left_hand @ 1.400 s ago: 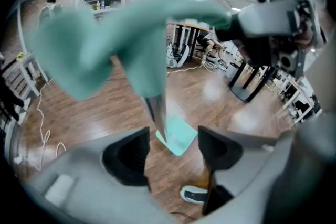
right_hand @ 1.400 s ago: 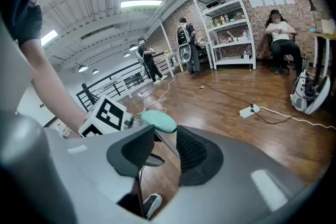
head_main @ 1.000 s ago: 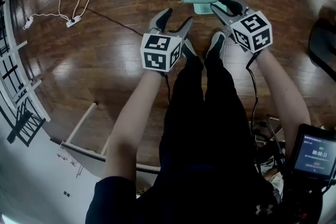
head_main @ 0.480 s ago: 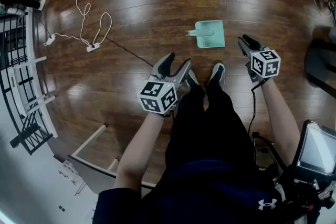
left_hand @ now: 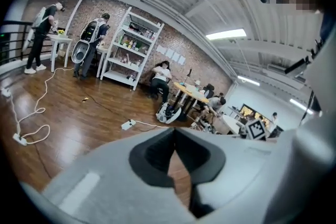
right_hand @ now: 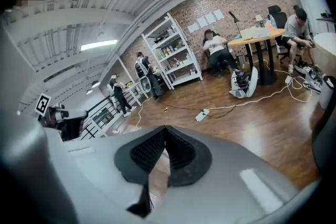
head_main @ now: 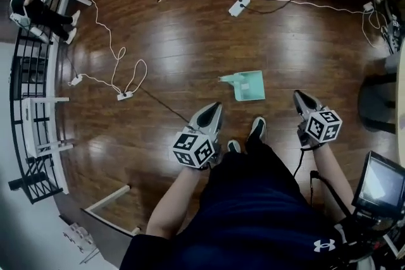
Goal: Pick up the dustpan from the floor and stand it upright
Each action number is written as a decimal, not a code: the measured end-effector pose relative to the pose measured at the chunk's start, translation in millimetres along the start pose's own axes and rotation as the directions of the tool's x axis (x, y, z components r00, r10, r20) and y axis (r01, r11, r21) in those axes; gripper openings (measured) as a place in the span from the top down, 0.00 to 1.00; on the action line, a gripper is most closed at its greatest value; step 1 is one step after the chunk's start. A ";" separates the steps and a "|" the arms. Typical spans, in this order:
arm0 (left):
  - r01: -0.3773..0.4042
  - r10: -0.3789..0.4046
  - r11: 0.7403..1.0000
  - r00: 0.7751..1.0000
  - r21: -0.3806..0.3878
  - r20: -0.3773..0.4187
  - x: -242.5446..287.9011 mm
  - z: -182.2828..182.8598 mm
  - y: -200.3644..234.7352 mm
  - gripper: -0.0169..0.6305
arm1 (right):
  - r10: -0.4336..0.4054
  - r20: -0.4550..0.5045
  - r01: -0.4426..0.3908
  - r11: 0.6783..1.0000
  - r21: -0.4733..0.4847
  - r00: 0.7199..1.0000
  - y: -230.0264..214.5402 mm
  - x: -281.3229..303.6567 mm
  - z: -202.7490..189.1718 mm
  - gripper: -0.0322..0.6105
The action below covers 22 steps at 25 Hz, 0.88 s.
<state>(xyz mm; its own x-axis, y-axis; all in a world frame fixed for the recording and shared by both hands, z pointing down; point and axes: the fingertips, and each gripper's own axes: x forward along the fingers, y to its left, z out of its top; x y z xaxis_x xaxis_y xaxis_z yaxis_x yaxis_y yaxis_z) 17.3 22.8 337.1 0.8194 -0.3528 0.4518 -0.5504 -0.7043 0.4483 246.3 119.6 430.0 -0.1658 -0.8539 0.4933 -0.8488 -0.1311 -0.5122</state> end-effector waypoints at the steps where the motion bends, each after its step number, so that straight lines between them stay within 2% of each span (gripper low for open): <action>1: 0.026 -0.026 1.000 1.000 -0.004 0.012 -2.7 3.4 -9.1 0.97 | 0.013 0.005 -0.013 1.000 -0.018 1.000 12.6 -4.4 0.0 0.93; 3: 0.084 -0.084 0.996 0.996 0.009 0.020 -8.9 5.1 -28.5 0.97 | 0.030 0.024 -0.029 0.999 -0.025 0.999 35.4 -13.3 -1.4 0.93; 8: 0.171 -0.176 0.978 0.984 0.118 0.026 -34.2 -2.3 -67.5 0.97 | 0.072 0.053 -0.072 0.997 -0.006 0.996 87.1 -35.9 -9.8 0.93; 13: 0.206 -0.212 0.973 0.976 0.102 0.056 -80.0 -26.2 -90.3 0.97 | 0.106 0.108 -0.094 0.989 -0.112 0.989 137.8 -78.3 -18.2 0.93; 18: 0.236 -0.235 0.966 0.972 0.101 -0.031 -106.9 -72.1 -105.9 0.97 | 0.068 0.139 -0.039 0.980 -0.196 0.988 163.1 -124.7 -35.3 0.93; 22: 0.224 -0.216 0.968 0.974 0.111 -0.073 -118.4 -93.0 -118.7 0.97 | 0.072 0.123 -0.043 0.973 -0.225 0.990 170.9 -147.3 -55.8 0.93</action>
<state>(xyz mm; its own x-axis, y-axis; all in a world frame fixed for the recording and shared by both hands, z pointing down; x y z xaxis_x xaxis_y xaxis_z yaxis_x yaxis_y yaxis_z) -29.3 205.5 302.2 0.9053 -0.1463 0.3988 -0.3319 -0.8294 0.4493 97.6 251.1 309.1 -0.1635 -0.9168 0.3643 -0.9320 0.0224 -0.3618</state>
